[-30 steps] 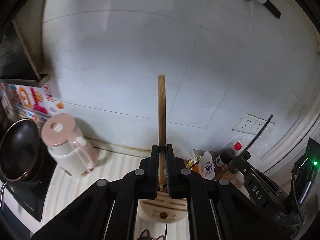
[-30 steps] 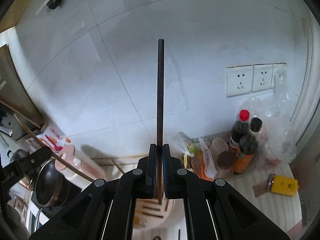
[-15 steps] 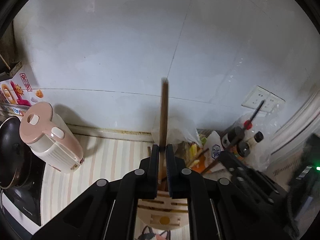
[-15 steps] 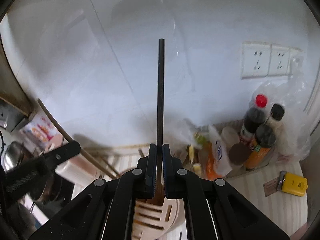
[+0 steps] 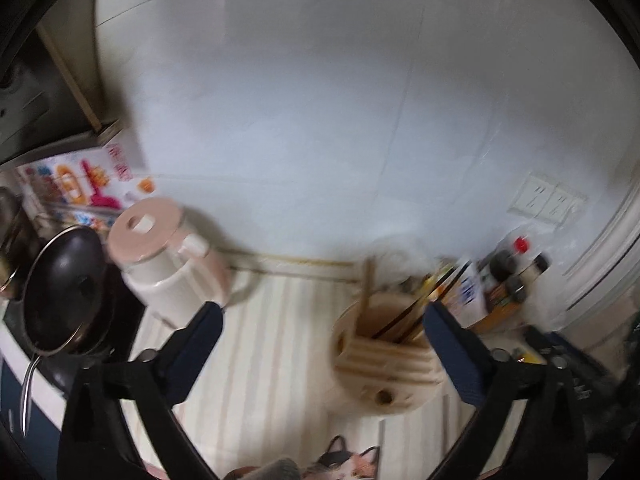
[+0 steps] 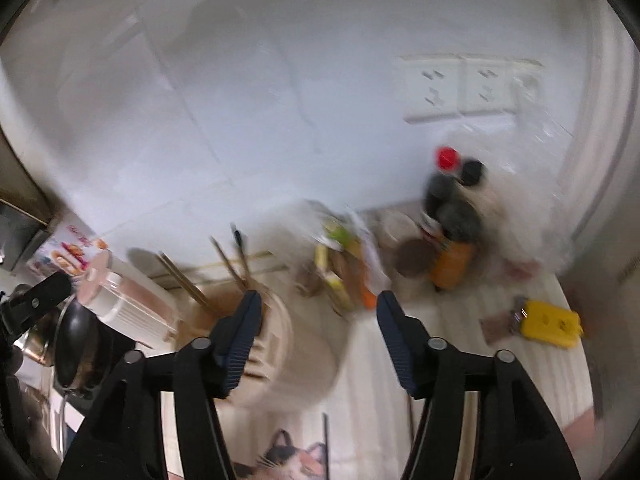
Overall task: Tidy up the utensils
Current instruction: 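Move both open tools back down to the chopsticks on the counter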
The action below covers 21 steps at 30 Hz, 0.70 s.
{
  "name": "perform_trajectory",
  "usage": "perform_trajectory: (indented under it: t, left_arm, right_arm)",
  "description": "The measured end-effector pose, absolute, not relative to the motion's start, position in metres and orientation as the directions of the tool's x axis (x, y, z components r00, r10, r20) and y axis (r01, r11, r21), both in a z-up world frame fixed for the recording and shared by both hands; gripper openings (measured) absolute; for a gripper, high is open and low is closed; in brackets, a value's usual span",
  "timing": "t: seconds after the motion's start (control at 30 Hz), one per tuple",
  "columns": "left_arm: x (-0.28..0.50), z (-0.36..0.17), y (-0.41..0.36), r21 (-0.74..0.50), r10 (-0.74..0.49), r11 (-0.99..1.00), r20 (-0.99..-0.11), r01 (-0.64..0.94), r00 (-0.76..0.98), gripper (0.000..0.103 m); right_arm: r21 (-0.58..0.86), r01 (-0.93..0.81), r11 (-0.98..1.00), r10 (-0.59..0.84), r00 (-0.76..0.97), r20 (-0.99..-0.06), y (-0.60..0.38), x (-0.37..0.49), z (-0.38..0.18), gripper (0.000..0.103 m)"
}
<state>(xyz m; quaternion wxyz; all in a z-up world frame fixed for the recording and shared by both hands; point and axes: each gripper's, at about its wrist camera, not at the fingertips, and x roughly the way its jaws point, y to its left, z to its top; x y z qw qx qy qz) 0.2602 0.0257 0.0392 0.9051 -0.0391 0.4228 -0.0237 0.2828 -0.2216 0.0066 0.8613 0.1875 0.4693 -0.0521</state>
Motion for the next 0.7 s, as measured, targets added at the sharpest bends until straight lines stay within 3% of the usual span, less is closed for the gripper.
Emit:
perform_trajectory:
  t: [0.13,0.7]
  left_arm:
    - [0.251,-0.005,0.026,-0.036,-0.020,0.999,-0.817,-0.015,0.576,0.103]
    - [0.206,-0.154,-0.029,0.080,0.049,0.993,-0.949,0.089,0.311,0.103]
  right_arm:
    - [0.250,0.323,0.913,0.055,0.509,-0.859,-0.238,0.256,-0.020,0.073]
    - [0.125,0.353,0.927,0.041,0.236,-0.971,-0.252,0.205,-0.149,0.073]
